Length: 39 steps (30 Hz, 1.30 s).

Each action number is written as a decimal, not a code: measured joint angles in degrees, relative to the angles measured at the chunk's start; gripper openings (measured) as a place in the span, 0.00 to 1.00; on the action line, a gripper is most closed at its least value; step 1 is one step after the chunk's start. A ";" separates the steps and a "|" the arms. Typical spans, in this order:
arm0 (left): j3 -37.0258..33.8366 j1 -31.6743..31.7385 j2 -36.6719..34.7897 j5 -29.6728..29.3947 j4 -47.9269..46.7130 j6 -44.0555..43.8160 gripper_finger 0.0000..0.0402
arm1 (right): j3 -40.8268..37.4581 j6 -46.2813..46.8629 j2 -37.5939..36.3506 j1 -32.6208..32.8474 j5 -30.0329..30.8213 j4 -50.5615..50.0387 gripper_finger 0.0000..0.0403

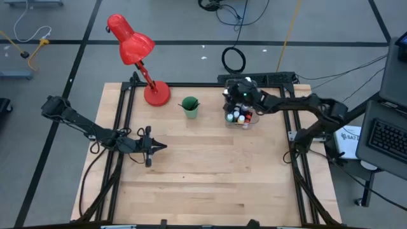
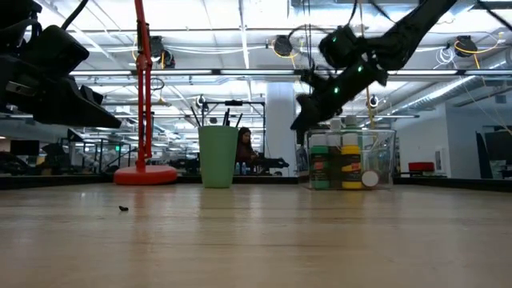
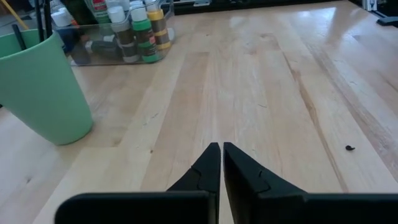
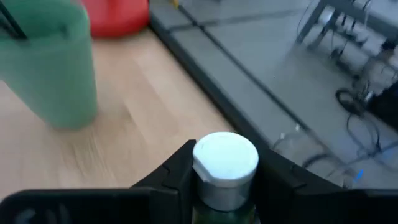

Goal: Pick & Place Paint Supplies
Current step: Adjust the dark green paint bottle into the transparent bin

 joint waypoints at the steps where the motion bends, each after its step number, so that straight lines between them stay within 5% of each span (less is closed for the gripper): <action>1: 0.00 0.00 0.00 0.00 0.00 0.00 0.06 | 0.02 -0.32 -1.52 0.00 -0.02 -0.07 0.27; 8: 0.00 0.00 0.00 0.41 -0.09 -0.08 0.06 | -6.14 0.76 -14.12 -0.02 -1.39 1.07 0.27; 15: 0.00 0.00 0.00 1.55 -0.27 -0.12 0.06 | -23.56 3.72 -19.97 -0.47 -1.23 24.27 0.27; 20: 0.00 0.00 0.00 1.55 0.59 0.00 0.06 | -29.01 4.45 -18.57 -1.64 -1.26 32.51 0.27; 39: 0.00 0.00 0.00 1.55 0.39 1.18 0.06 | -28.94 7.32 -3.89 -5.35 -2.03 41.75 0.27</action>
